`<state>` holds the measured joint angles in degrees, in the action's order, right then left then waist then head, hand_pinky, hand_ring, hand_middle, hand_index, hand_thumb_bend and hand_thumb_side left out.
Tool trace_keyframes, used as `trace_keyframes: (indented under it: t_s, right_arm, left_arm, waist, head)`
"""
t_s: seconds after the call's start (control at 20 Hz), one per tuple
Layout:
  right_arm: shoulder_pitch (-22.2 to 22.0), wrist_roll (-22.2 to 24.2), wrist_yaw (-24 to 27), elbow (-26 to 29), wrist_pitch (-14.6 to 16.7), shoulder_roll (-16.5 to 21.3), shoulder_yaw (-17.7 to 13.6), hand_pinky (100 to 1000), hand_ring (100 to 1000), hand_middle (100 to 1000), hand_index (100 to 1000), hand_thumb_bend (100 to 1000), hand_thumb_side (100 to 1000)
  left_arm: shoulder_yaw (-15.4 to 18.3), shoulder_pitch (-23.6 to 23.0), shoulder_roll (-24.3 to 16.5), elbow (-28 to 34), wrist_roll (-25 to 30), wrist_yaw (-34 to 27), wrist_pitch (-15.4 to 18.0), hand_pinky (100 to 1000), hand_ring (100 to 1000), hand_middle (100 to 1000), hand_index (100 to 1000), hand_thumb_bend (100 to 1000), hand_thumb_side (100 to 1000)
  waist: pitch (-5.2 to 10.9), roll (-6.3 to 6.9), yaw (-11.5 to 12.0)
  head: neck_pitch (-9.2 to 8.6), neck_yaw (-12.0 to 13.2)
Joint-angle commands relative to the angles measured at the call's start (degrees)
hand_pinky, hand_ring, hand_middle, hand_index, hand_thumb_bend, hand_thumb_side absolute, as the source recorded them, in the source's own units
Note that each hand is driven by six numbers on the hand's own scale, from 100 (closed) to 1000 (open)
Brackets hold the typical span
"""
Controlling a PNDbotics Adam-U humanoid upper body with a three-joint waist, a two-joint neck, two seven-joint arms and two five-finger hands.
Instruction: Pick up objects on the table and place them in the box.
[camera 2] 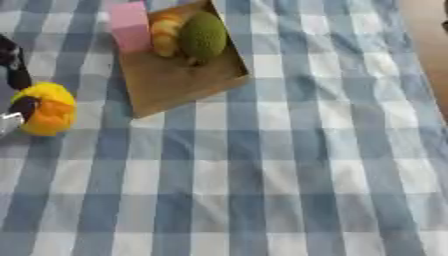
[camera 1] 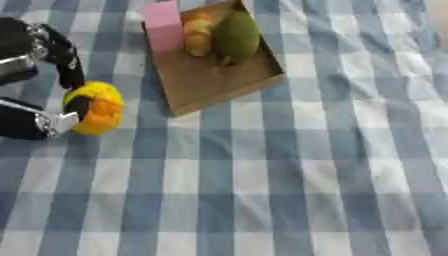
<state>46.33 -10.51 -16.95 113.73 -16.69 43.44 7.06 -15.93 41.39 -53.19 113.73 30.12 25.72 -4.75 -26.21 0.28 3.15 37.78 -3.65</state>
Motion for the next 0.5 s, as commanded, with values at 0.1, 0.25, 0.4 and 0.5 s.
trace_keyframes:
  t_s: [0.1,0.25,0.4,0.5]
  right_arm:
    - [0.99,0.10,0.48,0.86,0.28,0.78,-0.60,689,691,749,832,100,392]
    - [1.34,0.20,0.52,0.86,0.27,0.58,-0.52,689,691,749,832,100,390]
    - [1.96,0.38,0.60,0.86,0.35,0.10,-0.40,689,691,749,831,100,388]
    - [2.41,0.51,0.66,0.86,0.35,-0.21,-0.33,689,691,749,831,100,387]
  left_arm:
    - [0.72,5.15,0.77,0.86,0.06,-1.50,-2.49,731,590,442,510,100,297]
    - [-0.07,9.51,3.25,-0.71,0.41,-0.81,-4.66,727,586,464,512,100,296]
    - [-1.24,14.52,7.30,-6.08,-0.66,-0.87,-4.57,721,578,463,505,100,315]
    - [-2.08,17.32,9.95,-10.24,-1.74,-0.65,-3.39,723,581,469,510,100,312]
  waist:
    - [1.77,0.20,-0.29]
    - [1.75,0.22,-0.71]
    - [1.64,0.16,-1.29]
    - [1.49,0.06,-1.71]
  head:
    - [0.18,-0.03]
    - [-0.17,0.10]
    - [-0.66,0.36]
    - [-0.96,0.55]
